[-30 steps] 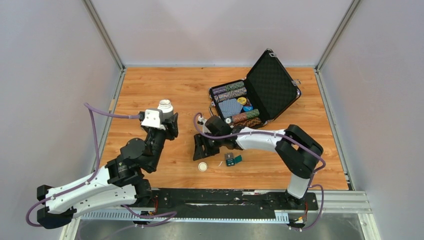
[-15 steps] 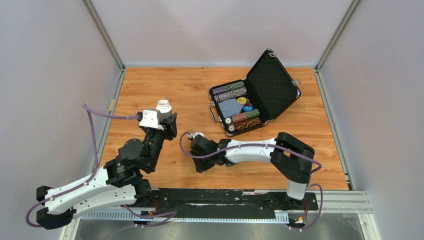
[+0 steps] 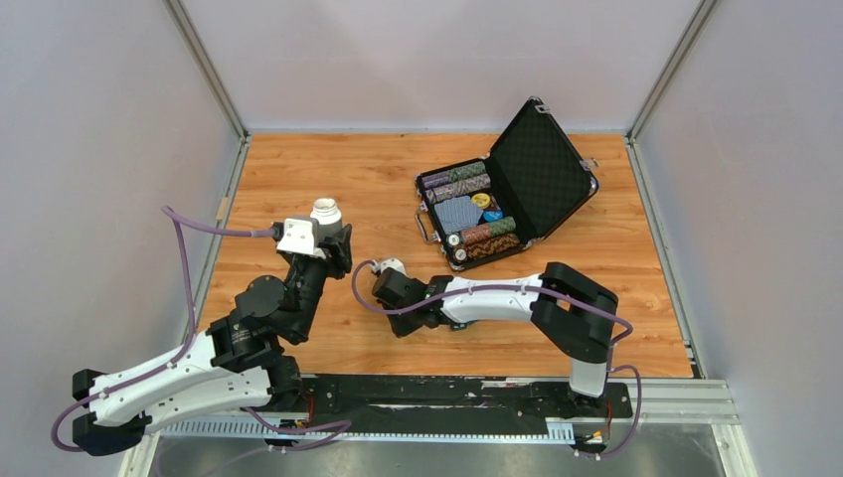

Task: Sort the pills into containers

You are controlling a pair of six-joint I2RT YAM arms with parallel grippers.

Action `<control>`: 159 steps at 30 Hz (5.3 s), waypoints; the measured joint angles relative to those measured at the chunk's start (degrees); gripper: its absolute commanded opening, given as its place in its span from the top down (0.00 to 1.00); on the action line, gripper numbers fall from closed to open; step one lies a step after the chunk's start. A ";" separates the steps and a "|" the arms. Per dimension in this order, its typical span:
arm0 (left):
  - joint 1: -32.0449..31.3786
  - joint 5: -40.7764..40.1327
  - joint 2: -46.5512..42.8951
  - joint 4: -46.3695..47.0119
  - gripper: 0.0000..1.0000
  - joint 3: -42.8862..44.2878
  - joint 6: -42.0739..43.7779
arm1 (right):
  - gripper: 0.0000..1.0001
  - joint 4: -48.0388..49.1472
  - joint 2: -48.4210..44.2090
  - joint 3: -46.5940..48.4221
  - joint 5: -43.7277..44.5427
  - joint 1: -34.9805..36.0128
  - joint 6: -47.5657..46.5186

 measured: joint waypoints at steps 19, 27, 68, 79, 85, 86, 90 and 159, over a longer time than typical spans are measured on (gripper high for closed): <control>0.00 -0.04 0.61 0.00 1.00 0.00 0.07 | 1.00 -2.71 3.13 4.70 6.21 0.46 -0.48; 0.00 -0.02 0.85 0.02 1.00 0.00 0.07 | 1.00 6.14 -2.95 -2.84 -18.78 -9.11 -1.20; 0.00 -0.02 2.54 -0.07 1.00 0.02 0.02 | 0.84 30.36 19.21 2.80 -66.38 -19.37 15.96; 0.00 -0.02 2.25 -0.17 1.00 0.02 0.00 | 0.63 30.25 19.28 2.80 -64.74 -20.79 15.89; 0.00 -0.04 2.10 -0.17 1.00 0.02 0.00 | 0.38 29.05 19.06 2.69 -62.60 -20.79 15.72; 0.00 -0.04 2.10 -0.17 1.00 0.02 0.00 | 0.35 28.44 18.56 2.67 -62.27 -20.79 15.65; 0.00 -0.09 1.90 -0.24 1.00 0.02 0.02 | 0.25 24.61 14.45 2.21 -56.28 -20.63 13.81; 0.00 -1.05 -1.46 -1.38 1.00 0.02 1.11 | 0.68 -13.68 0.04 6.36 7.52 2.91 3.76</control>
